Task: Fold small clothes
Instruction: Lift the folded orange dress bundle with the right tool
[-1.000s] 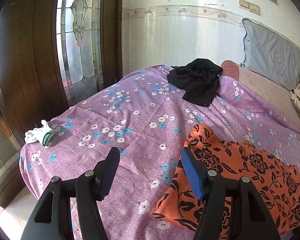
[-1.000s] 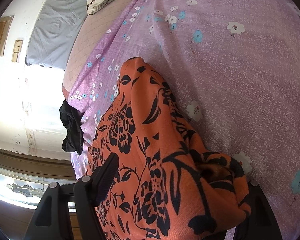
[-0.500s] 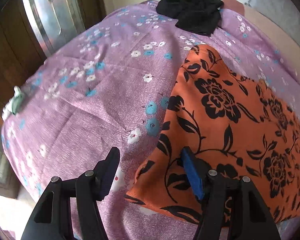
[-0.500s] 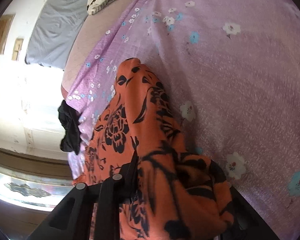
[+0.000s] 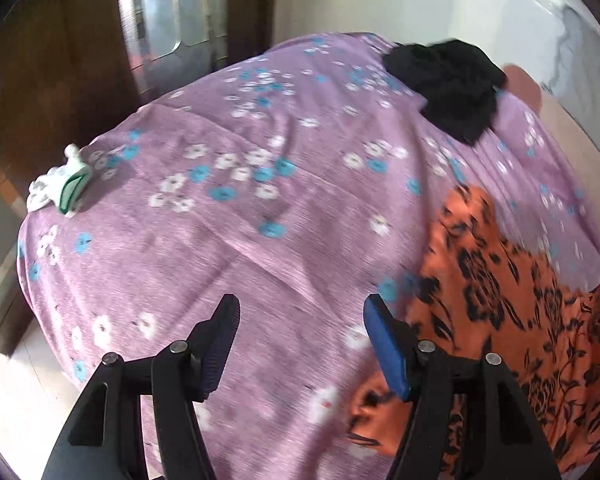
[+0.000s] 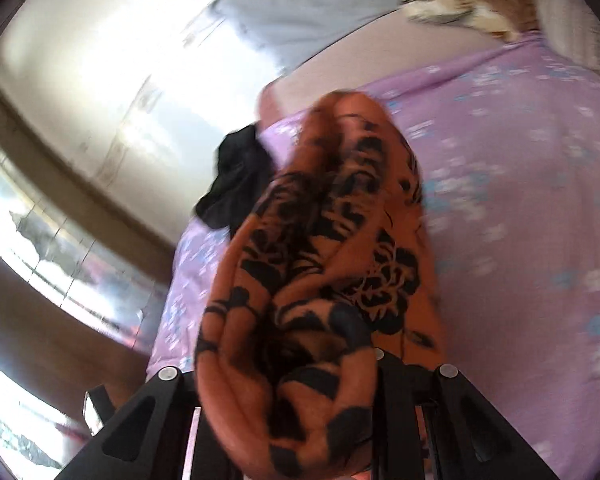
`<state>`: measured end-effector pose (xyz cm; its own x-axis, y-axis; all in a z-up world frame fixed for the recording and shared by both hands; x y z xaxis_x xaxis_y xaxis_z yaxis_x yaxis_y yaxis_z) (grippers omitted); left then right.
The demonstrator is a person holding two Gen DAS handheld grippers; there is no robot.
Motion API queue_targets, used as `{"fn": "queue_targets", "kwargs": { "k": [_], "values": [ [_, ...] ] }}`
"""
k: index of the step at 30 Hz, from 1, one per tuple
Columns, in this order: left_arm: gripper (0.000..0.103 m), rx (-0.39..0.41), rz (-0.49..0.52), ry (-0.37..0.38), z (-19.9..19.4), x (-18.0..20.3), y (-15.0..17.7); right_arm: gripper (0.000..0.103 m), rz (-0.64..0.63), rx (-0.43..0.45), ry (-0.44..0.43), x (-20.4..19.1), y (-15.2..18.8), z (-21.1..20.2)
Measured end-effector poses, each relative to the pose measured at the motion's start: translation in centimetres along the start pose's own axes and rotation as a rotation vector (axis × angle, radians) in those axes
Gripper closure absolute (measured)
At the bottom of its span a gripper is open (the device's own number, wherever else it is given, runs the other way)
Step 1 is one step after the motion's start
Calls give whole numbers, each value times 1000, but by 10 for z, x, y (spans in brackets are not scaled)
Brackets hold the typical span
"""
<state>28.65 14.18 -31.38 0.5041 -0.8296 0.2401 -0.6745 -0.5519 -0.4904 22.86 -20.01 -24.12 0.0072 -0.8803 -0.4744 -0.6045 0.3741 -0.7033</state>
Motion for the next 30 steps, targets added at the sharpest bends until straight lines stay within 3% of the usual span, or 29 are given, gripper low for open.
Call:
{"fn": "queue_targets", "kwargs": {
  "k": [3, 8, 10, 16, 19, 20, 21, 24, 26, 27, 30],
  "values": [
    [37, -9, -52, -10, 3, -19, -9, 80, 14, -56, -59, -35, 16, 37],
    [37, -24, -134, -37, 11, -48, -23, 80, 98, -207, -151, -72, 71, 108],
    [37, -26, -143, -45, 11, -53, -25, 80, 128, -211, -168, -77, 84, 117],
    [37, -5, -155, -50, 10, -54, -29, 80, 114, -164, -221, -88, 74, 107],
    [37, -6, -135, -57, 9, -48, -28, 60, 91, -183, -301, -99, 85, 105],
    [37, -4, -132, -60, 10, -47, -28, 33, 93, -231, -327, -100, 92, 109],
    [37, 5, -128, -67, 9, -47, -29, 24, 106, -260, -355, -99, 97, 111],
    [37, 39, -142, -60, 2, -52, -34, 24, 156, -230, -459, -91, 92, 92],
    [37, 110, -161, -37, -13, -54, -42, 24, 108, -171, -494, -89, 76, 71],
    [37, 146, -165, -13, -21, -52, -46, 24, 61, -133, -475, -86, 69, 59],
    [37, 233, -147, 127, -49, -33, -48, 28, -65, -57, -306, -54, 47, 29]
  ]
}}
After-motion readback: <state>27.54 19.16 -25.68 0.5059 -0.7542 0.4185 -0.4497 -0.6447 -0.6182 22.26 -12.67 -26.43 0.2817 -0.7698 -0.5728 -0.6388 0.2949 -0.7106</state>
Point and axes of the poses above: each gripper's, at about its wrist camera, not at the fingertips, and z roughly the way its jaws point, x to its right, y to its underside, the point moved 8 cm from there along z, roughly the way its jaws point, and after that the axes turned 15 degrees about -z, right-handed, at the moved point
